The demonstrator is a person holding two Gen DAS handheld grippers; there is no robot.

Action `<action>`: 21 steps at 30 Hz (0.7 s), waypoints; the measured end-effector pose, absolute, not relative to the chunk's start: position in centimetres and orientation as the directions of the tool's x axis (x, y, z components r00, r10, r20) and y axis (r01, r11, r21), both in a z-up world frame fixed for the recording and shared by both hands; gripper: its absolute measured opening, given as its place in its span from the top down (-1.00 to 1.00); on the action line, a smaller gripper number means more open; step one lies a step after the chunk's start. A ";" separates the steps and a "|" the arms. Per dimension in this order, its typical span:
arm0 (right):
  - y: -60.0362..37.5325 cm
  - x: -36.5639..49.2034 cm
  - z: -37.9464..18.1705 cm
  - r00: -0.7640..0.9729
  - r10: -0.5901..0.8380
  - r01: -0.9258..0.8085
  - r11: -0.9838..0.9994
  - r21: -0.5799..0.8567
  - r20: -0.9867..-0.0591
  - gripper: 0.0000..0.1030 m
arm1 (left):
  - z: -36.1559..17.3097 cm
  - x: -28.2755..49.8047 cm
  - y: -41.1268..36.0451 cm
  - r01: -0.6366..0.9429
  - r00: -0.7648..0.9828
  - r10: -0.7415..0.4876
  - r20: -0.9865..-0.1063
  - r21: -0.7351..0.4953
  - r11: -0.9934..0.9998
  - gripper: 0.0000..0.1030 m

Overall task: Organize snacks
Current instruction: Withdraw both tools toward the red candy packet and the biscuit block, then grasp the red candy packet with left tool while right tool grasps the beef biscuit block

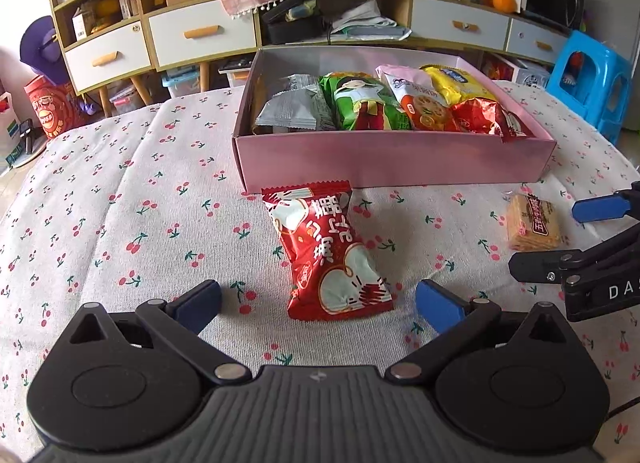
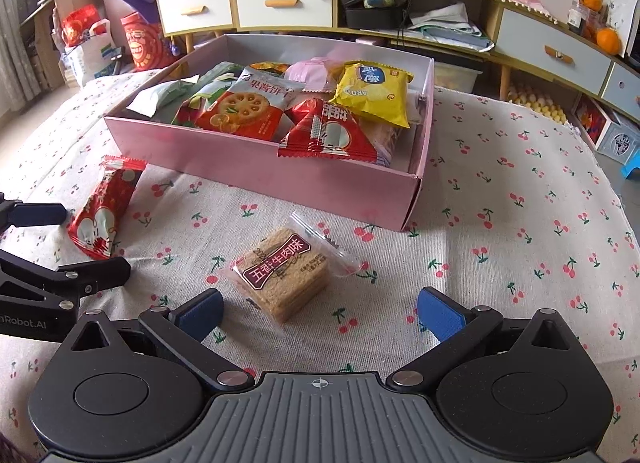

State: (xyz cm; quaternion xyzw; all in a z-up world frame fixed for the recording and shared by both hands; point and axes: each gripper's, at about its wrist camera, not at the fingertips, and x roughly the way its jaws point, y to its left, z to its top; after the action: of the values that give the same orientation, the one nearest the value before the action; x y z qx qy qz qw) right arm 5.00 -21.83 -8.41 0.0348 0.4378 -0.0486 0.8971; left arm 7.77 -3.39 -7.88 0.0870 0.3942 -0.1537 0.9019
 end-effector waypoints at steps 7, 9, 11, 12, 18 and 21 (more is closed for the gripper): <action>-21.7 5.5 -8.3 0.606 -0.070 0.136 0.991 0.016 -0.793 -1.00 | -7.7 8.2 -3.8 0.305 0.648 -0.187 -0.738 0.027 0.952 -0.96; -21.7 5.5 -8.3 0.604 -0.074 0.139 0.990 0.014 -0.793 -1.00 | -7.6 8.3 -3.8 0.298 0.652 -0.184 -0.736 0.026 0.954 -0.90; -21.7 5.5 -8.3 0.603 -0.076 0.141 0.990 0.012 -0.794 -1.00 | -7.5 8.3 -3.8 0.295 0.657 -0.184 -0.731 0.025 0.955 -0.80; -21.7 5.6 -8.2 0.602 -0.077 0.141 0.990 0.010 -0.794 -1.00 | -7.4 8.3 -3.8 0.294 0.658 -0.185 -0.730 0.022 0.956 -0.71; -21.7 5.7 -7.9 0.606 -0.079 0.139 0.990 0.008 -0.791 -0.96 | -7.1 8.5 -3.8 0.292 0.663 -0.193 -0.724 0.013 0.956 -0.48; -21.8 5.7 -7.6 0.613 -0.075 0.140 0.990 0.015 -0.787 -0.86 | -6.9 8.6 -3.8 0.296 0.664 -0.200 -0.720 0.008 0.955 -0.30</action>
State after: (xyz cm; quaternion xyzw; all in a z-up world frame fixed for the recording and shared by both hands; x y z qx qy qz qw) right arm 5.71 -21.80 -7.58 0.0374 0.4360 -0.0601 0.8972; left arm 8.59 -3.82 -6.94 0.0621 0.3863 -0.1364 0.9101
